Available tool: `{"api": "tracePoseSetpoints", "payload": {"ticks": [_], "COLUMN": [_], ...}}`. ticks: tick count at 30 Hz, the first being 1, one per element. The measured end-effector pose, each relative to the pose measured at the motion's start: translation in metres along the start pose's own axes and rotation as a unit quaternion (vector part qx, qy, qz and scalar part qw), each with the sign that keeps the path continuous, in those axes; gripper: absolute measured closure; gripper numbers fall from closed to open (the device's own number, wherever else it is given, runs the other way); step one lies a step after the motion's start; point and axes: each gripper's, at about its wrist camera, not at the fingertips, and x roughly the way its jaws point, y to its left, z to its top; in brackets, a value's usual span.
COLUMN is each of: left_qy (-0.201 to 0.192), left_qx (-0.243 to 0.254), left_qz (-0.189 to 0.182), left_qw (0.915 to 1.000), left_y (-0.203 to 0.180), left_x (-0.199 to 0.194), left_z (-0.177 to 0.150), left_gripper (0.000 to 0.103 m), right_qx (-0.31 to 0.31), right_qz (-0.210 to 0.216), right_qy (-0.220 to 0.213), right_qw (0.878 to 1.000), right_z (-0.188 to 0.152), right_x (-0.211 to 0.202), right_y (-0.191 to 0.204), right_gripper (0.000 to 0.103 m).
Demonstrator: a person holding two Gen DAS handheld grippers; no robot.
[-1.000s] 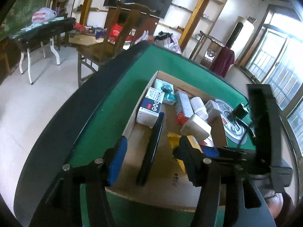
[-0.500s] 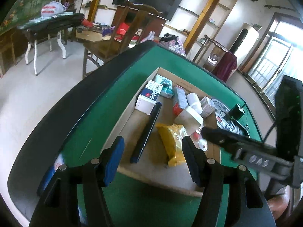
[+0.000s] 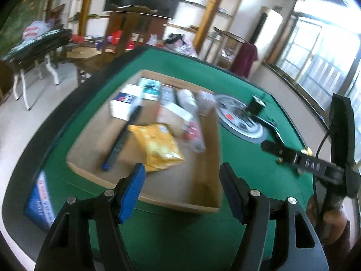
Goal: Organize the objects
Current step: 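Withdraw from the tray and reach the right gripper toward the white bottle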
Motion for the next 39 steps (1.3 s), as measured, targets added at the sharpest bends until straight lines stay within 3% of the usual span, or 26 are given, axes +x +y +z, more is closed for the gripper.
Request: {"api": "tracePoseSetpoints", "payload": {"ticks": [6,12,15,19,24,30,36,39], "left_qy": [0.015,0.032,0.04,0.046,0.036,0.033,0.058,0.065], "left_qx": [0.04,0.072,0.08,0.089,0.104,0.114,0.118,0.12], "left_qz": [-0.022,-0.044,-0.046,-0.054,-0.045,-0.048,-0.059,-0.057], "left_qw": [0.9988,0.9959,0.9949,0.9935,0.9929,0.9918,0.9896,0.989], "left_y": [-0.044,-0.078,-0.091,-0.105,-0.112,-0.118,-0.128,-0.131], "left_x": [0.004,0.009,0.012,0.009,0.001,0.004,0.019,0.023], "left_z": [-0.011,-0.022,-0.027,-0.034,-0.038,-0.037,-0.042,-0.044], "left_gripper": [0.041,0.041,0.041,0.041,0.041,0.041,0.041,0.041], "right_qx": [0.087,0.19,0.219,0.243,0.234,0.139,0.079,0.08], "right_qz": [-0.042,-0.096,-0.128,-0.099,-0.011,0.068,0.193,0.199], "right_qy": [-0.033,-0.07,-0.066,-0.036,0.023,0.054,0.097,0.084], "right_qw": [0.995,0.974,0.965,0.964,0.972,0.986,0.973,0.973], "right_z": [-0.006,-0.015,-0.008,0.01,0.017,0.002,-0.017,-0.02], "right_x": [-0.036,-0.077,-0.08,-0.059,-0.021,-0.011,-0.005,-0.006], "right_y": [-0.094,-0.2,-0.246,-0.288,-0.291,-0.231,-0.183,-0.179], "right_gripper": [0.043,0.043,0.043,0.043,0.041,0.04,0.04,0.04]}}
